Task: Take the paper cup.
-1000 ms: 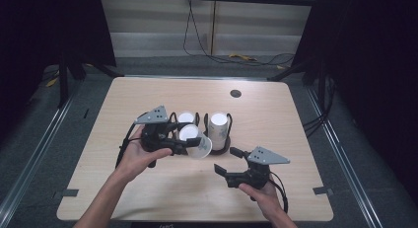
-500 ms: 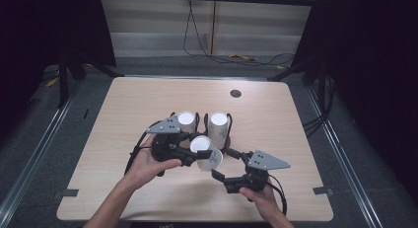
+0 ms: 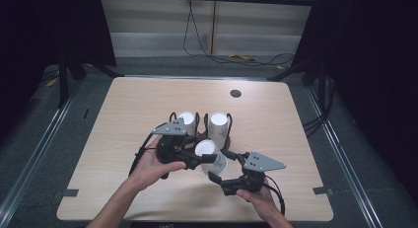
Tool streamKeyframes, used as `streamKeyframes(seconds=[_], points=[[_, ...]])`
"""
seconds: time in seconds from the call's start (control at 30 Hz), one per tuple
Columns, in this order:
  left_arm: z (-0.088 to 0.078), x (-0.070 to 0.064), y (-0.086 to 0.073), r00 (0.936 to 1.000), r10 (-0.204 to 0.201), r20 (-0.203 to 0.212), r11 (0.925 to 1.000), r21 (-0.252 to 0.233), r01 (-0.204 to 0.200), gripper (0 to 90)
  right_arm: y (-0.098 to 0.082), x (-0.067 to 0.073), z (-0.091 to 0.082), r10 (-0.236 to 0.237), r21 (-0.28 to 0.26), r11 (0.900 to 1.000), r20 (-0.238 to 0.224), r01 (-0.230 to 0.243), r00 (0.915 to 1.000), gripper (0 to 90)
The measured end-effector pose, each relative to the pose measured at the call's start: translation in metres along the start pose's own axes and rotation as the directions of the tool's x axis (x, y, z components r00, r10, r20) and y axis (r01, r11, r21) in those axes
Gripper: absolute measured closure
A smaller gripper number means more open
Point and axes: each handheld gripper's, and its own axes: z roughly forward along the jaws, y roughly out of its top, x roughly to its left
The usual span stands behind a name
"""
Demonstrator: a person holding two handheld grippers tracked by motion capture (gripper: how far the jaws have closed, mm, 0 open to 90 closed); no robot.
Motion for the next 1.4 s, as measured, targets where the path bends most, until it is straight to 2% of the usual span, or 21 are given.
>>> streamKeyframes(seconds=[0.13,0.33,0.6,0.97,1.17,1.4], points=[[0.0018,-0.0011,-0.0003,0.9999,-0.001,0.014,1.0000,0.006,0.000,35.4,-0.0003,0.0005,0.0009,-0.014,0.003,1.000,0.003,0.014,0.9999,13.5],[0.0040,-0.0024,-0.0001,0.9995,-0.010,0.031,0.9999,0.005,0.010,35.4,-0.0020,0.0009,0.0036,-0.019,0.016,1.000,-0.017,0.019,0.9997,13.7],[0.0047,-0.0018,-0.0005,0.9994,-0.017,0.031,0.9998,0.005,0.017,35.4,-0.0021,-0.0013,0.0044,-0.013,0.032,0.999,-0.026,0.014,0.9996,20.1],[0.0050,0.0013,-0.0038,0.9992,-0.029,0.026,0.9996,0.005,0.029,34.2,-0.0014,-0.0023,0.0049,-0.018,0.057,0.998,-0.021,0.019,0.9996,22.4],[0.0055,0.0022,-0.0057,0.9996,-0.026,0.003,0.9996,0.012,0.026,26.8,-0.0011,-0.0019,0.0055,-0.016,0.075,0.997,-0.023,0.017,0.9996,22.8],[0.0071,0.0011,-0.0060,0.9999,-0.011,0.002,0.9998,0.018,0.011,22.8,-0.0011,-0.0022,0.0059,-0.011,0.086,0.996,-0.023,0.013,0.9997,23.1]])
